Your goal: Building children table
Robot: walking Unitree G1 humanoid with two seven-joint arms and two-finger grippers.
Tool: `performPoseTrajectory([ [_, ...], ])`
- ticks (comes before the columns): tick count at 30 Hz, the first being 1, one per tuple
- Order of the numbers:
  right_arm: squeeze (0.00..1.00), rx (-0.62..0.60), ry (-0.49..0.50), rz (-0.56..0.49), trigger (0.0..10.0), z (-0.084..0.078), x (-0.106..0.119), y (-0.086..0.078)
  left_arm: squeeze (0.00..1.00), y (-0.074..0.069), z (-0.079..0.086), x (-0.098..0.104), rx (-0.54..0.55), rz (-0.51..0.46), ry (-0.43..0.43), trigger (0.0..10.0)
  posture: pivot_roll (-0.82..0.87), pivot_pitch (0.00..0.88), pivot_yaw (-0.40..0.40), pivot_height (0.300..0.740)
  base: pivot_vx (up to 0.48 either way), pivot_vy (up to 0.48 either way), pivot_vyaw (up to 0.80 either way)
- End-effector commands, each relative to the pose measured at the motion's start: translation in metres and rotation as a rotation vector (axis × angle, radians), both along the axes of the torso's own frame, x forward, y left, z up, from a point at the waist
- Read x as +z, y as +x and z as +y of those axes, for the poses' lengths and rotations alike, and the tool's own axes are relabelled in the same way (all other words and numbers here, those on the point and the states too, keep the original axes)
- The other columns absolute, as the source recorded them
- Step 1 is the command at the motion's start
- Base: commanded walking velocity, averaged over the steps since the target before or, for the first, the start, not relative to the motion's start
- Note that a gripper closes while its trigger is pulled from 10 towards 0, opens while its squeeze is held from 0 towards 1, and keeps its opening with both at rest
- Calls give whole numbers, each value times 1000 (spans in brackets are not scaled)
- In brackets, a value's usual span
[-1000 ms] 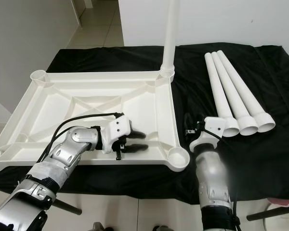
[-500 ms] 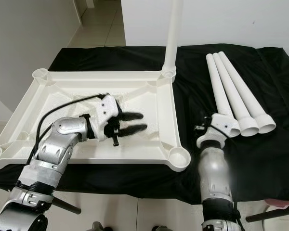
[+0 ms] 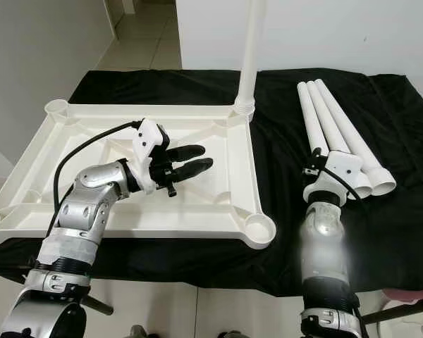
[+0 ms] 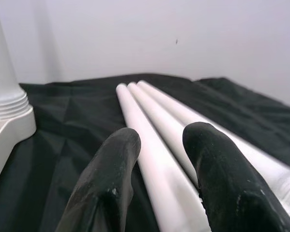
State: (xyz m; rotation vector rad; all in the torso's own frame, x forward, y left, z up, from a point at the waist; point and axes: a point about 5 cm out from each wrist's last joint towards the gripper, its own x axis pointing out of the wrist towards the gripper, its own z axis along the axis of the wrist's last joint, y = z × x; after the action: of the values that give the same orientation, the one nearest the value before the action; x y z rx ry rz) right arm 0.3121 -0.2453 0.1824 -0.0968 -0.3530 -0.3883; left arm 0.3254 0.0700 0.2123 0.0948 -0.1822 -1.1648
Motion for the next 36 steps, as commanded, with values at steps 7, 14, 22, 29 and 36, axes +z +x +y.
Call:
performPoseTrajectory([
  [7,0,-66,-20,-9,10000,-5,0,-7,0,18,21,-10,653,105,-220,10000,-68,49,23,740,0,0,0],
  [14,0,102,-32,-75,10000,27,9,-3,0,15,25,-10,676,87,-246,10000,-55,31,14,740,0,0,0],
  [22,0,132,-19,-57,10000,34,5,-1,0,16,30,-9,743,62,-245,10000,-50,23,8,740,0,0,0],
  [29,0,157,-22,-20,10000,37,-3,0,0,15,33,-13,797,7,-201,10000,-50,16,0,740,0,0,0],
  [36,0,89,-8,33,10000,24,-11,2,0,3,12,-21,656,-24,-129,10000,-48,32,5,740,0,0,0],
])
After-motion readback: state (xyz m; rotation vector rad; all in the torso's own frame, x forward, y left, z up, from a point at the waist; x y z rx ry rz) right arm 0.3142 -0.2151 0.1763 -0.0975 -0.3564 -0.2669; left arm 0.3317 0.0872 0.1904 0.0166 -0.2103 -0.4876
